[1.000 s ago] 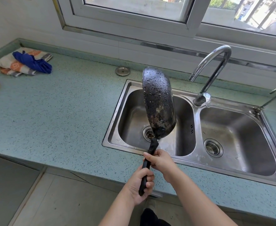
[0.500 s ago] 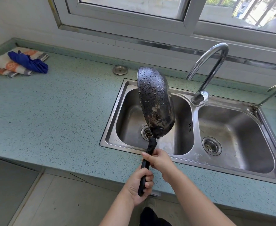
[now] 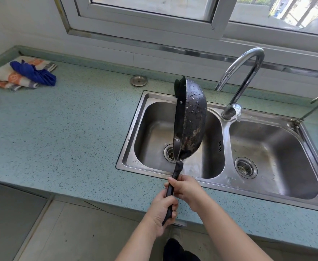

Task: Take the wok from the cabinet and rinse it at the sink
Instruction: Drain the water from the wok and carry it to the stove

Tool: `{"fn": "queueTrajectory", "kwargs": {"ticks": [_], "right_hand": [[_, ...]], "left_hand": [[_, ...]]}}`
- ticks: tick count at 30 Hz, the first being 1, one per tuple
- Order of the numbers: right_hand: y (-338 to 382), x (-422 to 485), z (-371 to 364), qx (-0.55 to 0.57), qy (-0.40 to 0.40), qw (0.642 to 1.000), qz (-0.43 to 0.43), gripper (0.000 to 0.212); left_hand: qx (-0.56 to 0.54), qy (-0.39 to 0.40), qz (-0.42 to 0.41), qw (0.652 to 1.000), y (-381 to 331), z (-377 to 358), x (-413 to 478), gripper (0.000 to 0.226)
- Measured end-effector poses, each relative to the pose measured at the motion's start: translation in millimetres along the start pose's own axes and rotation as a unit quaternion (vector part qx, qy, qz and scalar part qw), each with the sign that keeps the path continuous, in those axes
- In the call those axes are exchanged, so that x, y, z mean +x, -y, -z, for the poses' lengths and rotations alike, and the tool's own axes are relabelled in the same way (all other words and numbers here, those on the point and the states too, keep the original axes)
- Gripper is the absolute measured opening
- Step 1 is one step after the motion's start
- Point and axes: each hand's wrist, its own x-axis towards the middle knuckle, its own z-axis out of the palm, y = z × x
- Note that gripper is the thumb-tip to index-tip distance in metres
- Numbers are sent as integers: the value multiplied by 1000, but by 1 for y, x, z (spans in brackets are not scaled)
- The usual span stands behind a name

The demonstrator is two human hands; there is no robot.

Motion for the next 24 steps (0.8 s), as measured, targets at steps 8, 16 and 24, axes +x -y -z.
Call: {"fn": "queueTrajectory", "kwargs": {"ticks": [8,16,24], "right_hand": [[-3,-3,2,45,10,999,-1,7],[-1,-6,5,85,19,996,7,12],[-5,-10,5,118,15,993,-5,20]], "left_hand": [[77,-33,-18,996,-1,-3,0,19],[102,-29,-36,994,-5,-6,-3,21],[124,-45,-40,990,-1,-11,2,24]]}}
